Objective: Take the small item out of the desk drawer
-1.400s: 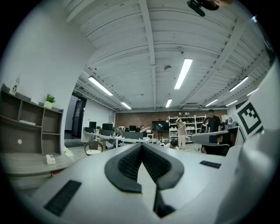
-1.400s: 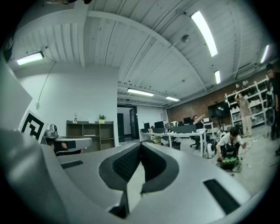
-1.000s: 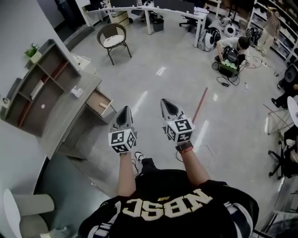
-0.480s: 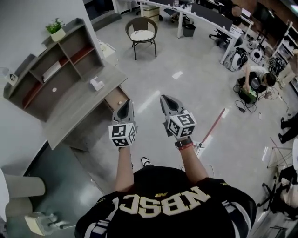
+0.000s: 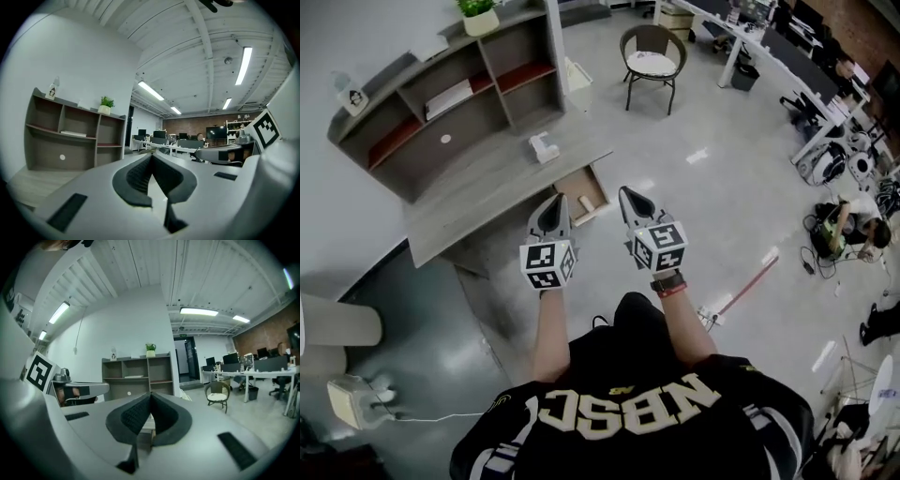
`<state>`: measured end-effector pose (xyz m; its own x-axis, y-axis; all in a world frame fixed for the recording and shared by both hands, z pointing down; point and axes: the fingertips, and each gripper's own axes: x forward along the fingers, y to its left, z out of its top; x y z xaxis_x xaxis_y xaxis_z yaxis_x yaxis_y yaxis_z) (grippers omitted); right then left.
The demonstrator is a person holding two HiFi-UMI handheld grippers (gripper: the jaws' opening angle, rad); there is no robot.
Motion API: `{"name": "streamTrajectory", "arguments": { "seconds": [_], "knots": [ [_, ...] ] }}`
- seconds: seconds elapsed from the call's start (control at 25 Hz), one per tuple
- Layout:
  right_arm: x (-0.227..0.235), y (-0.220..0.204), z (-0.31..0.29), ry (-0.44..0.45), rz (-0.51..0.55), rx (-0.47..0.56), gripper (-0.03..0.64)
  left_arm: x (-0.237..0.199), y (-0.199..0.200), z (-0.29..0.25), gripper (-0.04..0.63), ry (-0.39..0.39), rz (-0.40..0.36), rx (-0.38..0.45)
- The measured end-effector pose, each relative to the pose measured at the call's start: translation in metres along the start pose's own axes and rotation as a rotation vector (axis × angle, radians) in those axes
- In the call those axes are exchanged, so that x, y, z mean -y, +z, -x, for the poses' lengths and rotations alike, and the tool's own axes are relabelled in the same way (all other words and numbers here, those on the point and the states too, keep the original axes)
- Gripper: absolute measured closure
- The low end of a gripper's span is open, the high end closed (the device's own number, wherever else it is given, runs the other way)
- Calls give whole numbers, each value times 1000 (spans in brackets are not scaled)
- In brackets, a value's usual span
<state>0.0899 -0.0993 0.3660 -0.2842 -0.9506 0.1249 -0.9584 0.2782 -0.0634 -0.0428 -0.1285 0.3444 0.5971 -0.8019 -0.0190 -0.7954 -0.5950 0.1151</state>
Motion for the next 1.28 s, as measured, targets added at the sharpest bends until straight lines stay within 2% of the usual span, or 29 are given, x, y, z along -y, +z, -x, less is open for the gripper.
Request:
{"name": "streamTrajectory", "arguments": {
  "seconds": [0.2, 0.36, 0.6, 1.0, 1.28],
  "knots": [
    [-11, -18, -49, 67, 13, -57, 614, -42, -14, -7, 583, 93, -5, -7],
    [-18, -36, -91, 143, 43, -113, 614, -81, -38, -18, 582, 198, -11, -26],
    [-11, -73, -140, 211, 93, -203, 614, -115, -87, -43, 582, 283, 94, -99],
    [4, -160, -188, 241, 36, -391, 614, -126, -142, -74, 583, 277, 80, -198],
    [13, -220, -205, 247, 34, -510, 614, -131, -186, -81, 581, 270, 137, -284]
  ]
}}
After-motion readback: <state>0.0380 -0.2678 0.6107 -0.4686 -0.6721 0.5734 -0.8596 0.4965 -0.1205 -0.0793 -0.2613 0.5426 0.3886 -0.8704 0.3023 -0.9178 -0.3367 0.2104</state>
